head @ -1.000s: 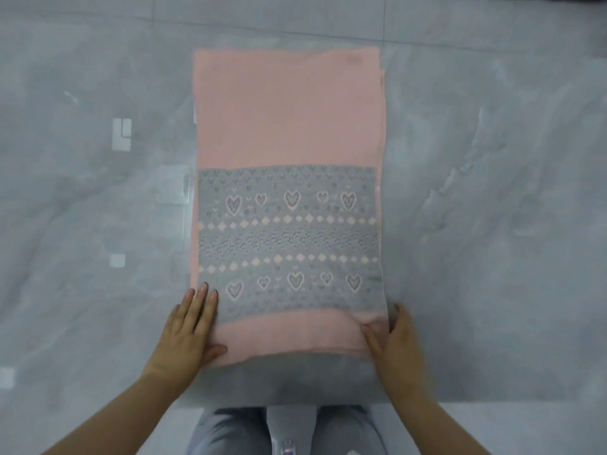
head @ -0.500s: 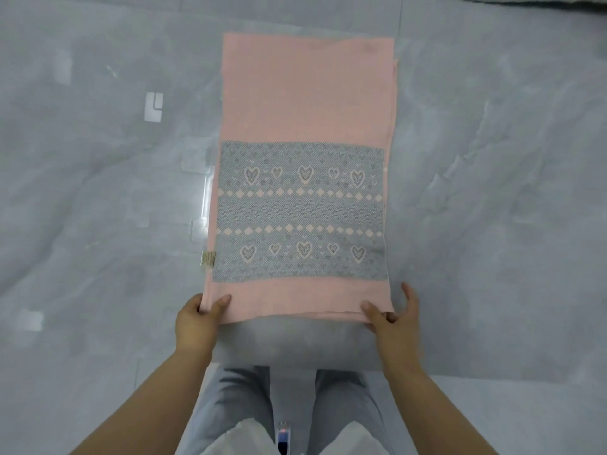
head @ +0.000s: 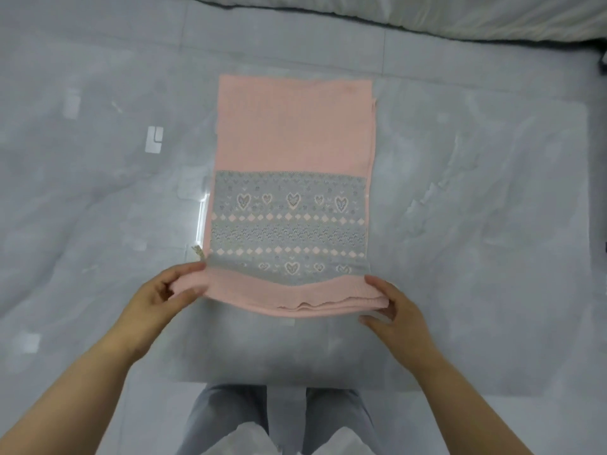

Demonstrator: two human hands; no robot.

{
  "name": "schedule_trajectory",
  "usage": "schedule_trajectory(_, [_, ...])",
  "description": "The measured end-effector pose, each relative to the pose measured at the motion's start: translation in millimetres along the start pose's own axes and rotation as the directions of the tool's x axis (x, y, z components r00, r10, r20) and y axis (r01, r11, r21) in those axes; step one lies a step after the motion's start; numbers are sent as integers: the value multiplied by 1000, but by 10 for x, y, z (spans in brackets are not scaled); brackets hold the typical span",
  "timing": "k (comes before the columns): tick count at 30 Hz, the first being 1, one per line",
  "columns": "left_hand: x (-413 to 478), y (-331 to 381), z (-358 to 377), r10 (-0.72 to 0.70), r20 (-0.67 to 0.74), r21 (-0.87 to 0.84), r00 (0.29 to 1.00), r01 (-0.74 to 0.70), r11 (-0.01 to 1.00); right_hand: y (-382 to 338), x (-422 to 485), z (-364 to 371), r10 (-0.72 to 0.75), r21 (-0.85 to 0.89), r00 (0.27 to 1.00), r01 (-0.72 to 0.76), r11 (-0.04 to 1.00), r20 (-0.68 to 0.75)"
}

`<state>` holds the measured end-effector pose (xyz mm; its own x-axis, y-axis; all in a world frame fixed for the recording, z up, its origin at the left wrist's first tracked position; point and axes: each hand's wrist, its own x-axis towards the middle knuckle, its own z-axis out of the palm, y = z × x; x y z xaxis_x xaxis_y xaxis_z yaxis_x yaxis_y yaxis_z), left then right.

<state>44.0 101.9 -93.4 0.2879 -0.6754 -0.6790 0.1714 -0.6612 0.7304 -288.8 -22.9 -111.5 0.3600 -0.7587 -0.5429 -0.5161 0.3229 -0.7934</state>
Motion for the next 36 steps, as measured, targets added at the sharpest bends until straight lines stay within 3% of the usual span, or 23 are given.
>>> schedule_trajectory(3, [259,193,-105,31,88,230,996,-50,972,-88,253,-130,-111,-189,981,81,979,-156])
schedule_trajectory(5, [478,344,-148,120,20,402,993,-117,908,-218,469,-213,-175,-265,960,114,957,-219])
schedule_trajectory(7, [723,523,-186,184,-52,464,982,-139,875,-351,725,-302,-216,-294,939,134,947,-268])
schedule_trajectory(10, [1134,897,-186,251,-147,417,957,-170,893,-609,1161,-453,-247,-252,927,177,951,-280])
schedule_trajectory(14, [1753,1404,-167,312,-188,292,931,-250,923,-1033,1814,-574,-197,-26,943,197,980,-269])
schedule_trajectory(18, [2412,1752,-106,316,-180,213,931,-277,937,-1326,2571,-627,-198,5,914,214,977,-355])
schedule_trajectory(21, [2855,1904,11,370,-233,299,899,-296,907,-1388,3116,-611,-193,-36,893,195,980,-407])
schedule_trajectory(27, [3382,1853,153,260,-355,490,898,-58,870,-1242,3697,-475,-77,-136,929,29,990,-363])
schedule_trajectory(30, [3423,1826,200,261,-361,542,895,-26,840,-1259,3745,-441,-52,-121,948,14,993,-314])
schedule_trajectory(36, [3442,1833,182,112,-352,511,929,91,855,-1302,3713,-352,127,-105,969,-152,983,-213])
